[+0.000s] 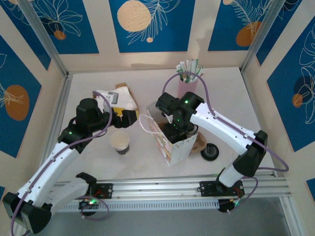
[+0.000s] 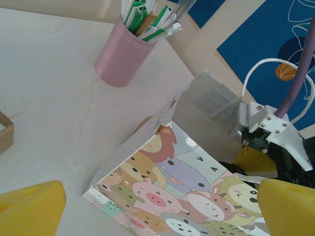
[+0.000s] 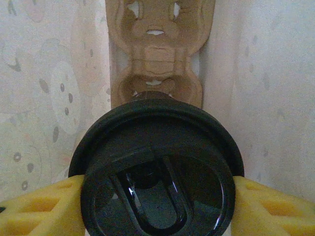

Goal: Pack the takeout coffee

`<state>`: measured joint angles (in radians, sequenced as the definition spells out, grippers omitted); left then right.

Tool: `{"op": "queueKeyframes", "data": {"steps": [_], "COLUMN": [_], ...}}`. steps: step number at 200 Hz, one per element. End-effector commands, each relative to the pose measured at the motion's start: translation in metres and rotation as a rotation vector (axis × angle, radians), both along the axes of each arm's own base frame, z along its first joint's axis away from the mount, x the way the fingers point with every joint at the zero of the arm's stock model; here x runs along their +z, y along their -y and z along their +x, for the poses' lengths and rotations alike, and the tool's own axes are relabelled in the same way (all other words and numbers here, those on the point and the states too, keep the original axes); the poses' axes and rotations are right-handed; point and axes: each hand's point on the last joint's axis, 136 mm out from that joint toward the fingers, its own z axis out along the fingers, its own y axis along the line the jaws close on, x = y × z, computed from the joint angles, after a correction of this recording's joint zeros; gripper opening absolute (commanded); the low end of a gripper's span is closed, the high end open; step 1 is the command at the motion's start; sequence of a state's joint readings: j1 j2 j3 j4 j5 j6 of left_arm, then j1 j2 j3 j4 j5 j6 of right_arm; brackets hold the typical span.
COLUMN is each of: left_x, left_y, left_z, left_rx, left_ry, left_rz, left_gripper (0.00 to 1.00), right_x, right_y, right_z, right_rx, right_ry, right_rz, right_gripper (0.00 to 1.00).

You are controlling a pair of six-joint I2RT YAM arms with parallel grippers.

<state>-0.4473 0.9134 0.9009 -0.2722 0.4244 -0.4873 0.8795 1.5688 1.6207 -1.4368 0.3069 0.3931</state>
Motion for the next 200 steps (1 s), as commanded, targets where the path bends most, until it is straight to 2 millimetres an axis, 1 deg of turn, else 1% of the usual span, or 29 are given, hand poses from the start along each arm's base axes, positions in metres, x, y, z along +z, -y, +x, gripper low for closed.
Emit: {"op": "queueKeyframes", "data": {"steps": [1,200], "left_x": [-0.0024,-0.0025], "left_y": [0.0032,0.0049], "left_z": [0.0010,0.0020], "left_rx": [-0.013,-0.020], "left_ry": [0.026,0.027], "left_rz": [0.011,0.015], "left_gripper": [1.00,1.00], "right_x": [0.0049,0.0002], "right_y": [0.0014,0.0010], "right_z": [-0.0031,-0.0007], "right_rx": [0.014,0.016], "right_ry": [0.013,0.038], "right_rz": [0.021,0.032], "right_gripper": [0.57,0.57]}}
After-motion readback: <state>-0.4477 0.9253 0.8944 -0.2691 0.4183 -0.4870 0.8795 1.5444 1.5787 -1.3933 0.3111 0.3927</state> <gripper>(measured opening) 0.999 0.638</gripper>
